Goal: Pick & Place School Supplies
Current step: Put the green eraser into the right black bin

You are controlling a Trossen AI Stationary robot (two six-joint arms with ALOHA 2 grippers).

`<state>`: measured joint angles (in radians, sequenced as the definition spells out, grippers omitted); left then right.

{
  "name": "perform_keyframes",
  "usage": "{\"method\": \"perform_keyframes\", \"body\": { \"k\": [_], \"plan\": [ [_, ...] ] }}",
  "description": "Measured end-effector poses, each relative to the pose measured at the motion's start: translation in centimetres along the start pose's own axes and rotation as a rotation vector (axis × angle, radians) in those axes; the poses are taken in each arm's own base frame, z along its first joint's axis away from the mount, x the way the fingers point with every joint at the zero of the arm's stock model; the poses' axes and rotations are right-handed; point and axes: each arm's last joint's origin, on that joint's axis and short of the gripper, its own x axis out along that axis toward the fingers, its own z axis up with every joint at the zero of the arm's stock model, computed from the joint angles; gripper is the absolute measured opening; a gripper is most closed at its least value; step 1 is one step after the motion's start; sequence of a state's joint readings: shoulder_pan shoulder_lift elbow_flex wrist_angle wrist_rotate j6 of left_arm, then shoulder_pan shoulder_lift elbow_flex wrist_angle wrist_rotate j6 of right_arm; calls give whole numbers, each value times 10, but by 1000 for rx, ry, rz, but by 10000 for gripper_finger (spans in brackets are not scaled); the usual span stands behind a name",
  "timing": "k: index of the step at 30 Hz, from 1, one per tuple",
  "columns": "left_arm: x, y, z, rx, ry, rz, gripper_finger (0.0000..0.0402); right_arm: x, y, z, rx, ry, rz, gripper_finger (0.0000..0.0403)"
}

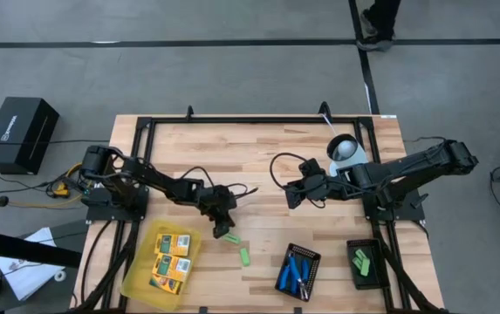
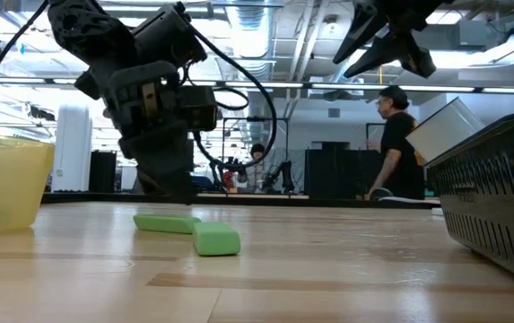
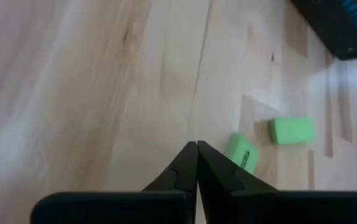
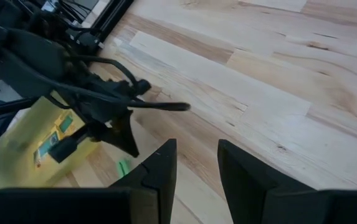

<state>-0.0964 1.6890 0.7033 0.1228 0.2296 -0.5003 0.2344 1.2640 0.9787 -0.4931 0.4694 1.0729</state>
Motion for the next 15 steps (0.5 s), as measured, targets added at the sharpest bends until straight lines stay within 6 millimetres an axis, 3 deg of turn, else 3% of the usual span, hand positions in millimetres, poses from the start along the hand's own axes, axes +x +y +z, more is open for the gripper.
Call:
{"method": "perform_keyframes", "body": {
  "k": [15],
  "plan": [
    [6, -12, -7, 34, 32, -51, 0, 0, 1, 0, 4, -4, 9, 108]
  ]
}}
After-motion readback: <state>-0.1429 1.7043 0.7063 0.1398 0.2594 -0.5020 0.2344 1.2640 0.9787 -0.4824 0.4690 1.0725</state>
